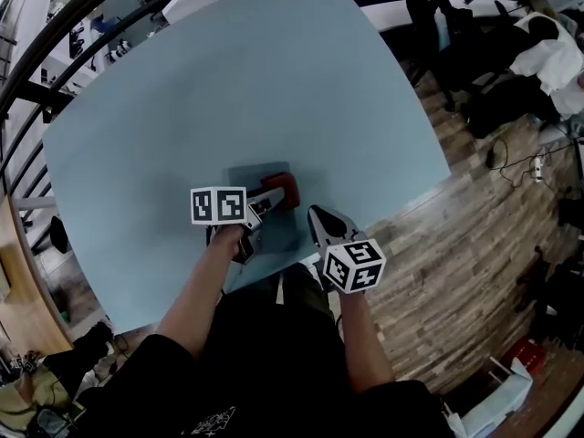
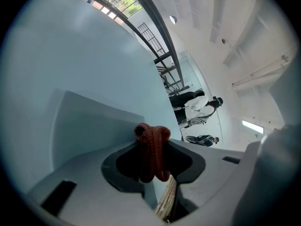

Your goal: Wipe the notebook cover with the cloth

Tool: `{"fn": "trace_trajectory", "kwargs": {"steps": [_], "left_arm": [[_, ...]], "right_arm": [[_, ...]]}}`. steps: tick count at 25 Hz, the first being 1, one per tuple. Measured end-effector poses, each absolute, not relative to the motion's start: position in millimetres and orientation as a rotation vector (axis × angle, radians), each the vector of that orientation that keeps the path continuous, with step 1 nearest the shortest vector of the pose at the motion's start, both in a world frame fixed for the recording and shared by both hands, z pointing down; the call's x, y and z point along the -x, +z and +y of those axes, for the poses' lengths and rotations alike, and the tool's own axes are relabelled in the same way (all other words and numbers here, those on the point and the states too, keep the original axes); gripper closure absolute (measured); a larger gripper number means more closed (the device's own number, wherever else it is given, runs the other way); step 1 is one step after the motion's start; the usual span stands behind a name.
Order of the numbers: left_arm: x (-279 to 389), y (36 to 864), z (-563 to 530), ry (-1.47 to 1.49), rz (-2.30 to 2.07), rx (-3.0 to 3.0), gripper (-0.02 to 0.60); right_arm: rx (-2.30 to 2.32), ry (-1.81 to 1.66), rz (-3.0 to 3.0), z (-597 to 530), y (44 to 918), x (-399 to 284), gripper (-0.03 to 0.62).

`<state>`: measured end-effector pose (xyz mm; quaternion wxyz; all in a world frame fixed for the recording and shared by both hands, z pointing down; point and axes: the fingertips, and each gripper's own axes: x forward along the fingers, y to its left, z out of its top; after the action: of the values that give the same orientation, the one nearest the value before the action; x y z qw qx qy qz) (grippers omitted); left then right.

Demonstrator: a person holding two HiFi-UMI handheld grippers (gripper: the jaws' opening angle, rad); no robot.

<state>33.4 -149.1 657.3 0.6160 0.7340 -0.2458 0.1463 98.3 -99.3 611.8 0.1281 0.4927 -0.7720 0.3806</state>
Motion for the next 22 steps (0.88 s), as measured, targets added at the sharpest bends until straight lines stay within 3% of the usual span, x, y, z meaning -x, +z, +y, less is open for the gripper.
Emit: {"fn": "trace_trajectory", "kwargs": {"steps": [22], "left_arm": [[10,659,-140,0.309,-0.593,-1.648,0.448]], "right_arm": [[-1.317,1.076,-2.300,-107,611,-69,0.591]]}}
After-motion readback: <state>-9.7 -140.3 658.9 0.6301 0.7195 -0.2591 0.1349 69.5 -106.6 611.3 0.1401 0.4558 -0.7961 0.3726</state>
